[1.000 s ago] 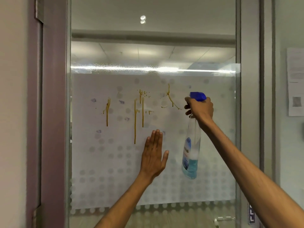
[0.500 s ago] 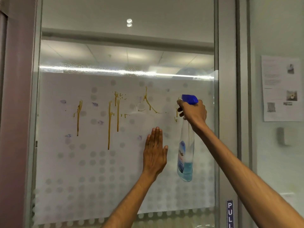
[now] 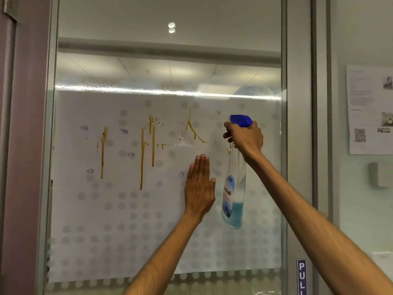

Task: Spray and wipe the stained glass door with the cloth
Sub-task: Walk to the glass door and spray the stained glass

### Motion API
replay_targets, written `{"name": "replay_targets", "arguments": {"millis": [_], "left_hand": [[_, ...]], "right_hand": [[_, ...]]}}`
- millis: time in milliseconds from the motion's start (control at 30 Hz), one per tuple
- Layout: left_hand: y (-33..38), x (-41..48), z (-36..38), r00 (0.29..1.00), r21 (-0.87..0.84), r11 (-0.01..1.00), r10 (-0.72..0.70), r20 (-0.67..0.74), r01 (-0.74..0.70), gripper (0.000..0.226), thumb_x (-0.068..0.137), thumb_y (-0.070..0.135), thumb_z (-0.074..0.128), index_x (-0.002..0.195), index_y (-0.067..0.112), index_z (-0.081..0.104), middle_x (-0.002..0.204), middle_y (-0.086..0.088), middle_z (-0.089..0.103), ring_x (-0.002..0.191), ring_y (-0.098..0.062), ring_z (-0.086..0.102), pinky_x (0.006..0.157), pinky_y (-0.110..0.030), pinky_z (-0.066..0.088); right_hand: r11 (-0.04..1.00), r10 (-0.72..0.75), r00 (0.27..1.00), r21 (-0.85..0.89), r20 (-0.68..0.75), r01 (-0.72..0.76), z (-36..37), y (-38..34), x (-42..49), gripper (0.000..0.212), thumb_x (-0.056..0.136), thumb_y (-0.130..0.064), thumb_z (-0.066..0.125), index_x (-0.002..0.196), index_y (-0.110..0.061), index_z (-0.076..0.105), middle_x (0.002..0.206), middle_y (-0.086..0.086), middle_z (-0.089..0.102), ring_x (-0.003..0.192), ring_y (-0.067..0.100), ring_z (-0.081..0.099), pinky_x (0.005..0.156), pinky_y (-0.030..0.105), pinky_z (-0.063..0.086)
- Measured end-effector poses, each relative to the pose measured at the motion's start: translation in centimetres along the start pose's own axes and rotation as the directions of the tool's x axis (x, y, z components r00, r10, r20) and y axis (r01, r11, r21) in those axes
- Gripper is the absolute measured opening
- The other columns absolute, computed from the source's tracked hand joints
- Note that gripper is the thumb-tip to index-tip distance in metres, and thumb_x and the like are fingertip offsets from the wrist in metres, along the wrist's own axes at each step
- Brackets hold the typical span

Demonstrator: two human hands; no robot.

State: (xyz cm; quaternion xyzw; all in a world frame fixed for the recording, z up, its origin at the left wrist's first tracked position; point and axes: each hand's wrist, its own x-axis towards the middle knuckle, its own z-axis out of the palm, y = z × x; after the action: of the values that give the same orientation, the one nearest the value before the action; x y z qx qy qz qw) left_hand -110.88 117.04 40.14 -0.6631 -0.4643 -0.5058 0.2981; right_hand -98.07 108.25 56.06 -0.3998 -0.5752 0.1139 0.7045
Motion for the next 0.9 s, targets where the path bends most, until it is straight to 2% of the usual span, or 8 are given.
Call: {"name": "replay_targets", "arguments": {"millis": [133,300,467,533,600,733,833,900], "left_hand": [[0.0,-0.1,-0.1,1.0,0.01,1.0,-0.002,0.005,0.002,0.063,0.104,0.039,0.022,0.157,0.006,0.015,0.167,-0.007,0.005,0.155,-0.019,0.002,0.126,-0.033,-0.003],[-0.1,-0.1,0.2,1.0,0.05,0.999,-0.013,0.011,0.012,0.064,0.105,0.041,0.017,0.158,0.008,0.008,0.168,-0.006,0.0,0.155,-0.018,0.0,0.126,-0.034,-0.004],[-0.1,-0.2,-0.1,0.999,0.091,0.996,-0.002,0.034,-0.001,0.065,0.104,0.042,0.017,0.158,0.009,0.002,0.167,-0.005,-0.004,0.155,-0.019,-0.003,0.126,-0.034,-0.006],[0.0,-0.2,-0.4,0.999,0.088,0.996,0.003,0.041,-0.006,0.065,0.104,0.042,0.018,0.157,0.009,0.0,0.167,-0.005,-0.007,0.155,-0.019,-0.003,0.125,-0.033,-0.008],[0.2,-0.4,-0.7,0.999,0.068,0.998,0.004,0.045,-0.007,0.067,0.103,0.044,0.018,0.157,0.009,-0.001,0.166,-0.005,-0.008,0.155,-0.018,-0.005,0.125,-0.031,-0.011],[1.4,-1.6,-1.2,0.994,0.005,0.999,0.048,0.097,-0.049,0.072,0.102,0.048,0.019,0.157,0.007,-0.004,0.166,-0.008,-0.012,0.154,-0.018,-0.012,0.124,-0.032,-0.013],[3.2,-3.7,-1.6,0.988,-0.074,0.993,0.103,0.115,-0.095,0.067,0.103,0.043,0.019,0.158,0.006,0.009,0.167,-0.01,-0.003,0.155,-0.019,-0.009,0.125,-0.036,-0.013],[4.9,-5.7,-1.7,0.989,-0.201,0.979,0.045,0.138,-0.017,0.063,0.102,0.042,0.017,0.151,0.008,0.036,0.163,-0.013,0.023,0.155,-0.022,0.006,0.125,-0.039,-0.01]], "right_hand": [[0.999,-0.014,0.999,-0.053,-0.036,0.012,-0.4,0.1,0.0,0.033,0.09,-0.031,0.064,0.11,-0.005,0.064,0.091,0.01,0.074,0.088,0.026,0.07,0.083,0.04,0.059],[0.994,-0.042,0.992,-0.106,-0.121,0.029,-1.2,0.3,0.5,0.027,0.089,-0.027,0.062,0.101,-0.003,0.065,0.079,0.01,0.069,0.069,0.017,0.062,0.061,0.024,0.046],[0.998,0.0,0.985,-0.055,-0.174,-0.01,-2.3,1.1,0.3,0.025,0.088,-0.025,0.063,0.099,-0.003,0.065,0.089,0.02,0.07,0.074,0.022,0.061,0.065,0.028,0.046],[0.999,-0.006,0.982,-0.035,-0.191,-0.001,-2.9,1.3,0.0,0.018,0.087,-0.024,0.063,0.093,-0.007,0.064,0.085,0.016,0.071,0.068,0.016,0.059,0.061,0.024,0.045],[1.0,0.004,0.984,-0.011,-0.179,-0.006,-3.3,1.5,-0.4,0.01,0.087,-0.024,0.064,0.082,-0.016,0.061,0.078,0.008,0.072,0.064,0.013,0.059,0.064,0.029,0.051],[0.997,0.064,0.992,-0.029,-0.11,-0.068,-3.5,2.9,-1.7,0.01,0.087,-0.025,0.066,0.084,-0.015,0.064,0.074,0.0,0.072,0.072,0.021,0.068,0.073,0.038,0.059],[0.993,0.107,0.991,-0.037,-0.077,-0.11,-3.6,4.7,-3.3,0.011,0.086,-0.026,0.067,0.081,-0.017,0.063,0.073,-0.002,0.073,0.067,0.019,0.068,0.068,0.035,0.058],[0.991,0.133,0.99,-0.026,-0.046,-0.134,-3.9,5.6,-4.4,0.012,0.086,-0.027,0.068,0.083,-0.016,0.065,0.07,-0.004,0.072,0.061,0.014,0.066,0.062,0.031,0.056]]}}
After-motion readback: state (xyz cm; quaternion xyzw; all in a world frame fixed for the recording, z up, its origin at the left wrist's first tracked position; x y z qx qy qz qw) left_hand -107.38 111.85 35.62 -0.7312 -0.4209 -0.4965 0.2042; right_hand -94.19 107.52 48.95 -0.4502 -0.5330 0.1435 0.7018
